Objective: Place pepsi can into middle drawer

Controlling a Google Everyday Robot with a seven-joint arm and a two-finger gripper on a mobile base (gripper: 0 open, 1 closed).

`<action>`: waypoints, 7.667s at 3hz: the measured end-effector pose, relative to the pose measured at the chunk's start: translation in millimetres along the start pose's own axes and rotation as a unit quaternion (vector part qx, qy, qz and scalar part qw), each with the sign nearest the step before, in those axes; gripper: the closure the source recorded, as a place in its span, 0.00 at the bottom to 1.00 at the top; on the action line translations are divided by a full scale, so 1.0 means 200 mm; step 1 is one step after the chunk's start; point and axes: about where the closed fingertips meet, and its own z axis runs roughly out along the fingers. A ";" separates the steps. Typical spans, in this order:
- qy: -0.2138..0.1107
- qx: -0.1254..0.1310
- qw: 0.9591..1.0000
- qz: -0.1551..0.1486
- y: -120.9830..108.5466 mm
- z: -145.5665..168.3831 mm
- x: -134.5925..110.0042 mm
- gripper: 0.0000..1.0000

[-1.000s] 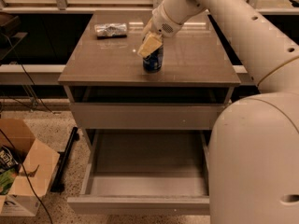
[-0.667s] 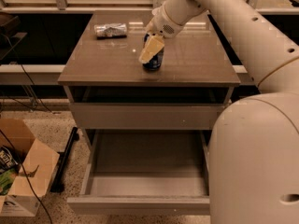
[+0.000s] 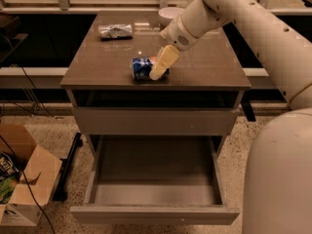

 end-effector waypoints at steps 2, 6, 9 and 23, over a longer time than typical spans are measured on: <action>-0.016 -0.024 1.000 0.006 0.09 0.07 -0.01 0.00; 0.021 -0.053 0.998 0.012 0.15 0.23 0.03 0.72; 0.019 -0.049 0.999 0.013 0.22 0.19 0.03 1.00; -0.054 0.006 0.951 0.305 1.19 1.23 1.43 1.00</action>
Offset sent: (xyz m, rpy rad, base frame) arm -0.0192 0.0198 -0.0133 0.0448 0.0471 0.0373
